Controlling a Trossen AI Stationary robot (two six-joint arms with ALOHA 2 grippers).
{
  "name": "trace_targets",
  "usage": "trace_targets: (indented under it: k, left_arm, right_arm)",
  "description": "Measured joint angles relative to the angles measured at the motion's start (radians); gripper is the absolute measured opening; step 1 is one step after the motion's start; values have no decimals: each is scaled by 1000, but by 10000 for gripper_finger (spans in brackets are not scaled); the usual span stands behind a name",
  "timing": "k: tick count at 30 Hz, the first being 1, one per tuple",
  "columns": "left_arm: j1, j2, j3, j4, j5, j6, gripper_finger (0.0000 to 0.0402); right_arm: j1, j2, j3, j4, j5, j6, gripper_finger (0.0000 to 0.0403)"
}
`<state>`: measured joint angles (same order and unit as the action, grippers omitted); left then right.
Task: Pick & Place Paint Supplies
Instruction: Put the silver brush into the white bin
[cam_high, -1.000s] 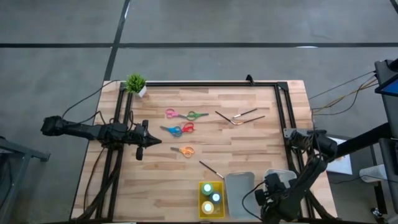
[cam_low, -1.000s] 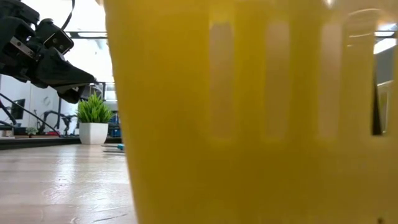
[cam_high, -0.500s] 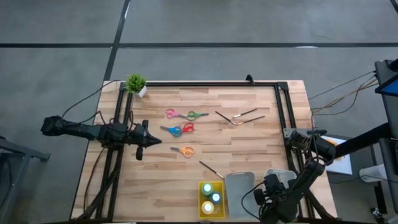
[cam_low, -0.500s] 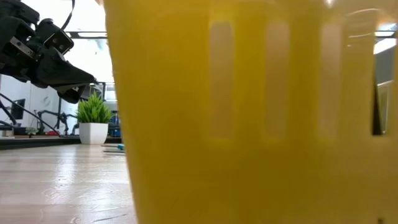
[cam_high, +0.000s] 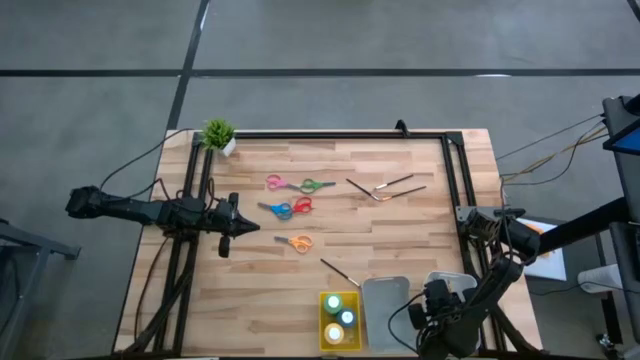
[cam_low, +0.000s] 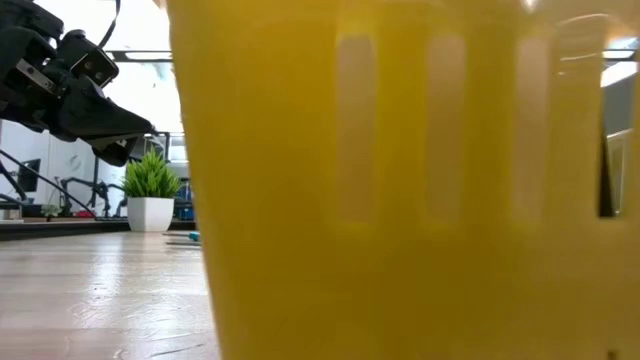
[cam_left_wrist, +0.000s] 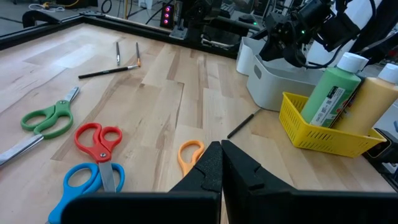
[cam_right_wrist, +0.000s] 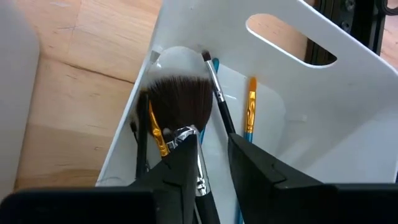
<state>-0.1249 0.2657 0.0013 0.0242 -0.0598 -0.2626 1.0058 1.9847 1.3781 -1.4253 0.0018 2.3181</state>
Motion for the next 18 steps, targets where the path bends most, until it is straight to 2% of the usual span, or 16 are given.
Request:
trace_targets:
  k: [9,13,18]
  left_arm:
    - [0,0,0,0,0,0,0]
    - [0,0,0,0,0,0,0]
    - [0,0,0,0,0,0,0]
  right_arm:
    - [-5,-123,0,-18,39,-33,86]
    - [-5,-204,0,-66,164,-49,86]
    - [-29,-279,0,-116,397,-117,86]
